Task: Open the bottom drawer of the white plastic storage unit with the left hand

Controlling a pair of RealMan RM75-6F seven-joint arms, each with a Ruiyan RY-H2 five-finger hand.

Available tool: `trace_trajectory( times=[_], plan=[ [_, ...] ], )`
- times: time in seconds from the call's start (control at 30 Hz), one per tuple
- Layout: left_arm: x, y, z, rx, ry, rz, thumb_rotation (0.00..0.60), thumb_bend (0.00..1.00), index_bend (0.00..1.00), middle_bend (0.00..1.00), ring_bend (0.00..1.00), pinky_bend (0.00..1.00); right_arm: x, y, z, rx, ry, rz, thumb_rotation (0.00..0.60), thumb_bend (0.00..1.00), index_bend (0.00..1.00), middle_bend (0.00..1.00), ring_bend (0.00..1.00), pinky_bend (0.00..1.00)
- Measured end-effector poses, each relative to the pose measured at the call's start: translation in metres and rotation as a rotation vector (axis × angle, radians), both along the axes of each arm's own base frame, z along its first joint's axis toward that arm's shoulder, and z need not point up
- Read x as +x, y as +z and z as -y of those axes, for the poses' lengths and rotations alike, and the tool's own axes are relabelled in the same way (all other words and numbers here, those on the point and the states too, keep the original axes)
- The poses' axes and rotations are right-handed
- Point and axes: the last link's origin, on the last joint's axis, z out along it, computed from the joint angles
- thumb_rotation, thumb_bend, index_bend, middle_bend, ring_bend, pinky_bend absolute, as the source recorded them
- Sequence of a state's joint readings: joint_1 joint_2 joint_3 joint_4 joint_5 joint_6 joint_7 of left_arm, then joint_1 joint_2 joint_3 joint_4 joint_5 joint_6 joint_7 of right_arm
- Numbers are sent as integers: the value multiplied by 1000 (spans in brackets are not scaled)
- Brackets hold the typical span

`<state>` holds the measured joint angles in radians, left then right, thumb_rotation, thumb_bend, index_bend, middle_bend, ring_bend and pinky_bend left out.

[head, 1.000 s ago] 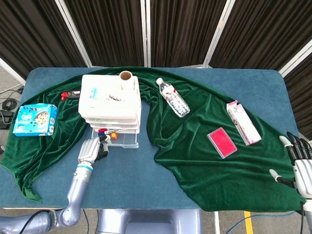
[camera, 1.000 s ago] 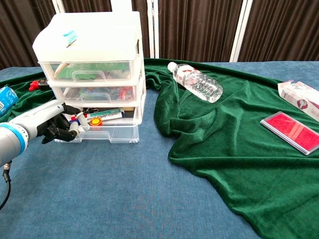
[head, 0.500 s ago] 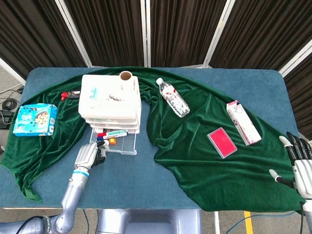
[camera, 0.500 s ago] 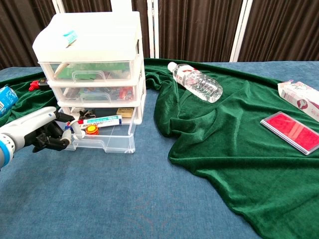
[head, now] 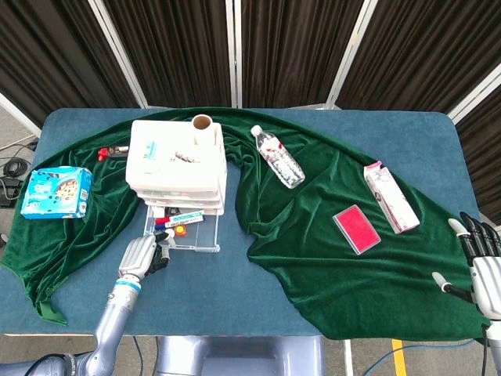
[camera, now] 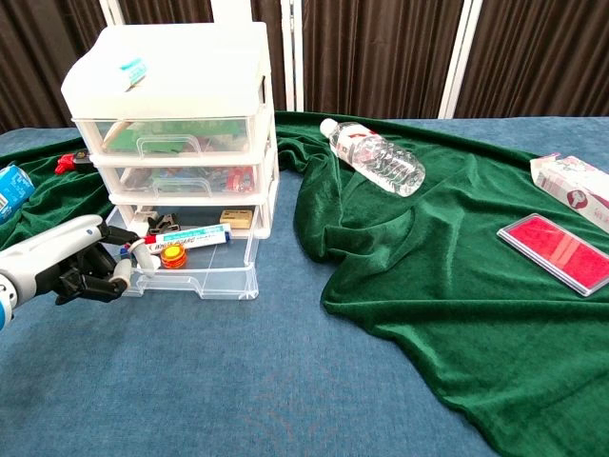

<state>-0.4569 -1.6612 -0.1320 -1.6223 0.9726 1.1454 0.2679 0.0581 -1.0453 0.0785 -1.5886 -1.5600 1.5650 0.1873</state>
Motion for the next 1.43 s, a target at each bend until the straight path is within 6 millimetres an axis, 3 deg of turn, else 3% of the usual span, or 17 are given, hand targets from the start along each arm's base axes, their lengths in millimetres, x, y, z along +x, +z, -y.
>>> trace_trajectory(
  times=[0.3, 0.5, 0.67, 0.83, 0.9, 1.0, 1.1, 1.17, 1.27, 1.33, 1.43],
  plan=[
    [-3, 1, 7, -8, 5, 19, 600, 780, 443, 908, 877, 834, 0, 0, -1, 1, 1, -1, 600, 85, 112, 0, 0, 0],
    [-3, 2, 6, 7, -4, 29, 600, 737, 34, 908, 876, 834, 0, -1, 0, 1, 0, -1, 600, 84, 112, 0, 0, 0],
    [0, 8, 3, 45, -38, 33, 600, 565, 0, 908, 877, 834, 0, -1, 0, 3, -4, -2, 600, 84, 112, 0, 0, 0],
    [0, 18, 4, 104, -96, 3, 600, 530, 0, 892, 867, 818, -1, -1, 0, 2, -5, -4, 600, 85, 112, 0, 0, 0],
    [0, 25, 8, 139, -134, -20, 600, 524, 0, 848, 828, 785, -1, -1, 1, 2, -8, -4, 600, 85, 112, 0, 0, 0],
    [-3, 39, 18, 203, -198, -64, 600, 512, 0, 706, 688, 678, -2, -1, 1, 0, -9, -7, 600, 85, 112, 0, 0, 0],
    [-9, 56, 31, 276, -259, -114, 600, 498, 0, 464, 486, 517, -2, -1, 1, -1, -9, -13, 600, 85, 112, 0, 0, 0],
    [-16, 67, 39, 322, -287, -153, 600, 473, 0, 232, 279, 363, -2, -2, 2, -2, -6, -23, 600, 82, 110, 0, 0, 0],
    [-30, 83, 49, 391, -306, -239, 600, 334, 0, 11, 27, 119, -2, -4, 2, -3, -3, -47, 600, 73, 95, 0, 0, 0],
    [-40, 91, 54, 420, -306, -332, 600, 260, 0, 0, 0, 19, -3, -7, 3, 2, -4, -72, 600, 67, 80, 0, 0, 0],
    [-55, 105, 62, 465, -294, -470, 600, 210, 0, 0, 0, 0, -4, -11, 4, 15, -10, -102, 600, 65, 68, 0, 0, 0]
  ],
)
